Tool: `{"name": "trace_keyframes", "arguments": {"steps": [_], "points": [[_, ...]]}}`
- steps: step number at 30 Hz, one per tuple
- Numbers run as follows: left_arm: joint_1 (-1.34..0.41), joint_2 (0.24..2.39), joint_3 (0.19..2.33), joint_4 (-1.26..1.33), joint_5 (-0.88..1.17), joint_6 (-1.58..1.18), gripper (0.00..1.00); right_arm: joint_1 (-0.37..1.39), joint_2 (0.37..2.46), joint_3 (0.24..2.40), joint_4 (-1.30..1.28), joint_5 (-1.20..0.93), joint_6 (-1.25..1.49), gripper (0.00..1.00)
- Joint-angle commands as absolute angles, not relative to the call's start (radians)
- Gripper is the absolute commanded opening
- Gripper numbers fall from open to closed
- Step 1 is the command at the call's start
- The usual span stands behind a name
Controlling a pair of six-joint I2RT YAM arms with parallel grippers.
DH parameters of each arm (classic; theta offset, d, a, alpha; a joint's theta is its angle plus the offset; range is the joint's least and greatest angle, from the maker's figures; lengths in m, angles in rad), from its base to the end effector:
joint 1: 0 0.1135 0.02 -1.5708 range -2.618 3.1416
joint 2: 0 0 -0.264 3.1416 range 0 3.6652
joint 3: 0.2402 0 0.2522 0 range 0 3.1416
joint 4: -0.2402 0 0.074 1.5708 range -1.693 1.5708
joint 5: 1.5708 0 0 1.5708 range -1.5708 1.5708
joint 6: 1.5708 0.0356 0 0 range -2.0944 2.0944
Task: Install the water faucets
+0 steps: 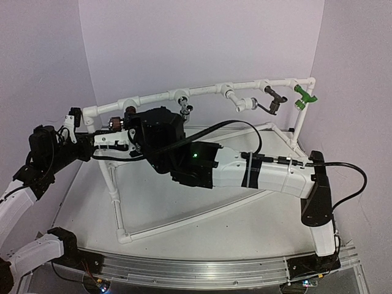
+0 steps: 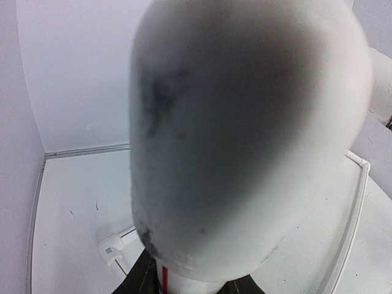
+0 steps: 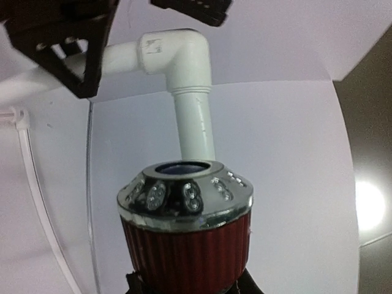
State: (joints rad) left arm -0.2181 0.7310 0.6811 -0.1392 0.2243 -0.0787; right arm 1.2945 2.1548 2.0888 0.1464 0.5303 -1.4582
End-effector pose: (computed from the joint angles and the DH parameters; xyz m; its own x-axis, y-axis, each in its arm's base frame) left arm 0.1719 -0.0462 0.3170 -0.2163 -0.0306 -0.9758 0.4085 0.9050 -0.1189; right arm 0.1587 0.4937 0.3859 0.6905 -0.7071 -0.1524 -0.0560 0.1577 -0.9859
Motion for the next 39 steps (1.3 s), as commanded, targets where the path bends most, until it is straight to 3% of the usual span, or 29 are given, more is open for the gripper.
{"name": "trace_keyframes", "arguments": {"steps": [1,5,9,11,15,16,17,18,22,26,28,34,39], "points": [[-0.238,0.761,0.676,-0.290,0.341,-0.184,0.02,1.270,2.256,2.148,0.360,0.560,-0.870,0.00],[-0.238,0.759,0.675,-0.289,0.333,-0.185,0.02,1.247,2.269,2.185,0.390,0.659,-0.277,0.00],[-0.237,0.761,0.675,-0.290,0.324,-0.186,0.02,1.212,2.179,2.038,0.414,0.643,0.366,0.00],[-0.237,0.763,0.675,-0.290,0.319,-0.186,0.02,1.191,2.152,1.984,0.433,0.592,0.552,0.00],[-0.238,0.763,0.673,-0.291,0.313,-0.187,0.02,1.190,2.170,2.017,0.462,0.562,0.407,0.00],[-0.237,0.762,0.673,-0.291,0.310,-0.187,0.02,1.190,2.165,1.997,0.463,0.566,0.387,0.05],[-0.238,0.762,0.674,-0.291,0.308,-0.187,0.02,1.190,2.155,1.975,0.463,0.571,0.358,0.15],[-0.238,0.761,0.675,-0.291,0.306,-0.186,0.02,1.192,2.136,1.952,0.462,0.566,0.327,0.32],[-0.238,0.761,0.673,-0.291,0.303,-0.186,0.02,1.221,2.055,1.822,0.476,0.505,0.126,0.74],[-0.237,0.768,0.676,-0.291,0.310,-0.185,0.02,1.284,1.946,1.719,0.445,0.429,-0.182,0.93],[-0.237,0.768,0.676,-0.291,0.315,-0.185,0.02,1.323,1.896,1.679,0.414,0.436,-0.360,0.98],[-0.238,0.761,0.676,-0.291,0.319,-0.185,0.02,1.395,1.819,1.643,0.252,0.456,-0.854,0.98],[-0.238,0.759,0.674,-0.291,0.323,-0.187,0.02,1.411,1.840,1.635,0.267,0.521,-1.452,0.98]]}}
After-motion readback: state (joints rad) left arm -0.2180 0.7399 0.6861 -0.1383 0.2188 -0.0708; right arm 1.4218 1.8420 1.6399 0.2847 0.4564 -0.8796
